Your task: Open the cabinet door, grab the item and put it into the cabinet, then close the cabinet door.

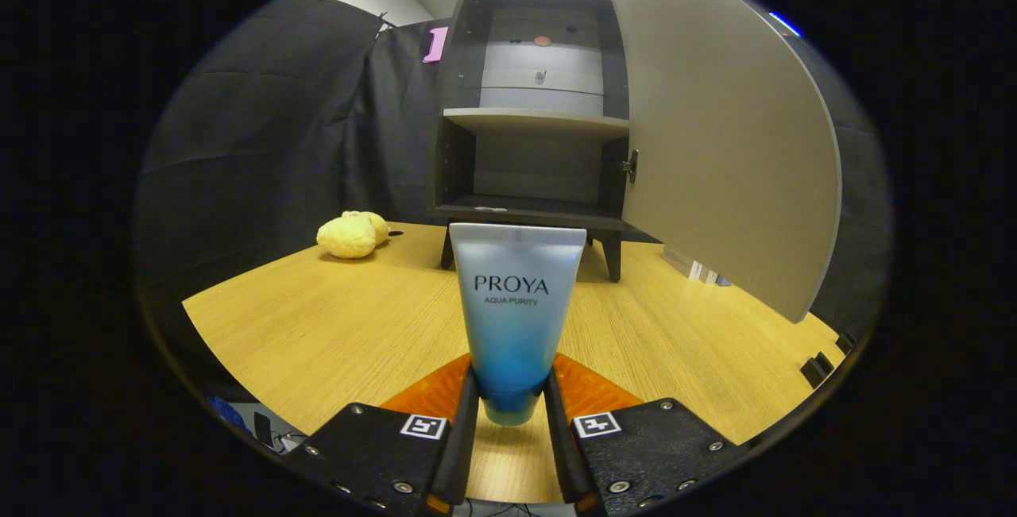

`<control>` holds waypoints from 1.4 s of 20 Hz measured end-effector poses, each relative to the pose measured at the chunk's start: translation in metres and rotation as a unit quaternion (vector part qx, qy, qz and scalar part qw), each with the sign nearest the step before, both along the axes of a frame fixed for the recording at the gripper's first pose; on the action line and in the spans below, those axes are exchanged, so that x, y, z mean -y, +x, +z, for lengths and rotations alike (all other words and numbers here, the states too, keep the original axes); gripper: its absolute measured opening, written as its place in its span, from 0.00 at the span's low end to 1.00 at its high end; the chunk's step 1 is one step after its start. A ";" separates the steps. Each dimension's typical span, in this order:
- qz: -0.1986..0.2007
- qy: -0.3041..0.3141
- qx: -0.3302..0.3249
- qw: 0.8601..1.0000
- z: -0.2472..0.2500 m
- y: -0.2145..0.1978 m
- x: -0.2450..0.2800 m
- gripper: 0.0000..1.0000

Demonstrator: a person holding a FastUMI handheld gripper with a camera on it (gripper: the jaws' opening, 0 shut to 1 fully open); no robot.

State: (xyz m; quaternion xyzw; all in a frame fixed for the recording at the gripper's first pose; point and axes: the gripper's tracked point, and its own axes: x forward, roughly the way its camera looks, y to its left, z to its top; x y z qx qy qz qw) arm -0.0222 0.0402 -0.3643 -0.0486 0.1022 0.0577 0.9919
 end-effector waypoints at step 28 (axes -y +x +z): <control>-0.008 -0.024 0.097 0.995 0.362 0.285 -0.044 0.44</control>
